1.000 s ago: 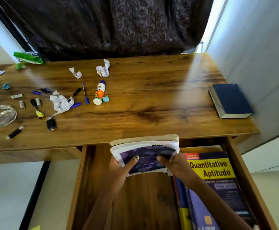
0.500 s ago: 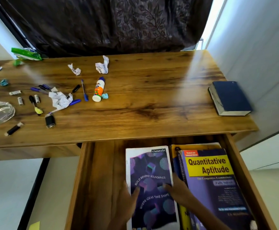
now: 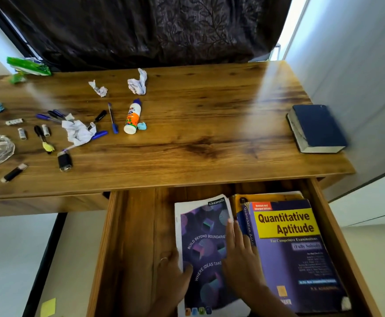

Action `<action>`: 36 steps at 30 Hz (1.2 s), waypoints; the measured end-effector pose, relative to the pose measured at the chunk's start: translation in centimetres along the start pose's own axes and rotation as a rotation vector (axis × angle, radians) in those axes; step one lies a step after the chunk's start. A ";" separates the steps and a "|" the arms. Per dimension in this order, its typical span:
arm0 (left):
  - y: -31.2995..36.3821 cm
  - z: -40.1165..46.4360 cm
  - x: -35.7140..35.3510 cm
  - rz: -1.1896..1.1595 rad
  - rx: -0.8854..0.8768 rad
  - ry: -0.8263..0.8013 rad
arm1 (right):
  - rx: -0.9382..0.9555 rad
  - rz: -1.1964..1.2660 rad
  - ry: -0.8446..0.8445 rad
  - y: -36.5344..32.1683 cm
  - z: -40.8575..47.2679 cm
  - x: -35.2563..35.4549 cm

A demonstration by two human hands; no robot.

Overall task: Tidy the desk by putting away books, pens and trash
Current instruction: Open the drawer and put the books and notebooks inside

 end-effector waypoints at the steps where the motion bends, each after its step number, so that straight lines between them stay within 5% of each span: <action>1: -0.1 0.2 -0.1 0.021 -0.011 0.009 | 0.051 -0.036 0.050 -0.3 0.2 0.6; 4: -0.1 0.3 -0.5 0.107 -0.066 -0.006 | 0.222 -0.135 0.118 -0.5 0.5 0.4; 7: 0.4 -0.2 -0.8 0.289 -0.123 0.037 | 0.259 -0.217 -0.023 0.5 0.3 -0.7; 12: 4.6 -1.7 -1.7 0.378 -0.515 0.213 | 0.271 -0.045 -0.148 1.0 1.4 -0.2; 19: 5.6 -0.5 -4.0 0.432 -0.667 0.091 | -0.039 0.187 0.579 7.2 9.0 12.6; 22: 5.3 -0.2 -4.7 0.431 -0.664 0.109 | -0.235 0.104 0.710 12.7 14.0 17.2; 29: 4.9 -0.4 -4.5 0.512 -0.634 0.126 | -0.506 0.025 0.383 21.7 20.6 15.5; 36: 4.4 -0.5 -4.7 0.522 -0.636 0.088 | -0.558 0.054 0.503 22.2 20.9 15.2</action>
Point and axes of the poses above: each hand's wrist, its own z-axis towards the middle knuckle, its own x-axis out of the back of the hand, y = z × x, the point moved 6 cm from there along z, towards the middle knuckle, and after that the axes turned 15 degrees about y, right-handed, at the moved point
